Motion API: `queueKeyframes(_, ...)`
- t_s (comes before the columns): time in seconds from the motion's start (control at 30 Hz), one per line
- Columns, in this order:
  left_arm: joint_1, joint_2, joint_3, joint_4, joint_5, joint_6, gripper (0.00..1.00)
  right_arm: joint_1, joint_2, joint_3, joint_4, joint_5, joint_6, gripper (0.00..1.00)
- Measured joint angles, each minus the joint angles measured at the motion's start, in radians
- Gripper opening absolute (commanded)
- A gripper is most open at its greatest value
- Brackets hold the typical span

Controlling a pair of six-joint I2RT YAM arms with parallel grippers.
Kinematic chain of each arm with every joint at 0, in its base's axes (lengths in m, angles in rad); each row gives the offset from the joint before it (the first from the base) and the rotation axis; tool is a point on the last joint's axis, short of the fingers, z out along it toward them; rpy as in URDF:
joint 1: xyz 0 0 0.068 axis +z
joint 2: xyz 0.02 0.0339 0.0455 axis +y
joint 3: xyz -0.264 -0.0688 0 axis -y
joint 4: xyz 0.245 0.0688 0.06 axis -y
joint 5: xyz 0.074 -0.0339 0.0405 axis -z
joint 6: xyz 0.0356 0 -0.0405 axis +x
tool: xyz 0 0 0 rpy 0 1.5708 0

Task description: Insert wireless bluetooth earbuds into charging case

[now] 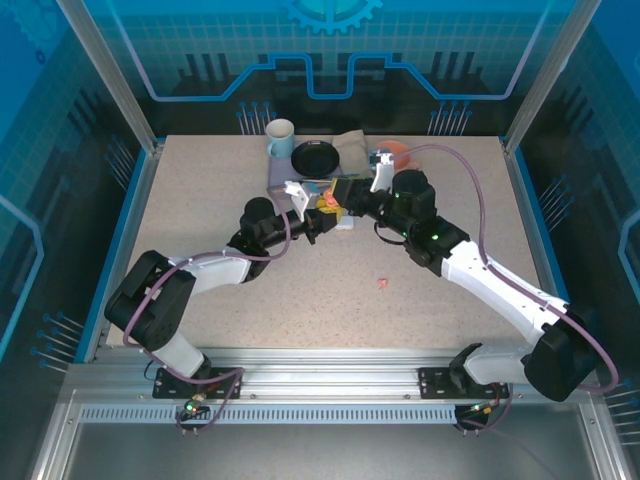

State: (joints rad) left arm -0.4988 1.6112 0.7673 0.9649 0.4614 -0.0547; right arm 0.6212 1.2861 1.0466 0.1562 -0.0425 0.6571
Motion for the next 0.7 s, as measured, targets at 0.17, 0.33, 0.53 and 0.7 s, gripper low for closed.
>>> queueKeyframes(0.17, 0.000, 0.000, 0.009, -0.026, 0.000, 0.000, 0.00, 0.007, -0.003, -0.049, 0.069, -0.011, 0.000, 0.27)
queueKeyframes(0.33, 0.000, 0.000, 0.017, -0.037, 0.000, 0.000, 0.00, 0.027, -0.005, -0.086, 0.108, -0.008, 0.002, 0.26)
queueKeyframes(0.53, 0.000, 0.000, 0.018, -0.042, 0.000, -0.004, 0.00, 0.044, -0.010, -0.124, 0.148, 0.028, 0.010, 0.26)
queueKeyframes(0.7, 0.000, 0.000, 0.029, -0.043, 0.000, -0.023, 0.00, 0.047, -0.011, -0.146, 0.169, 0.070, 0.023, 0.25)
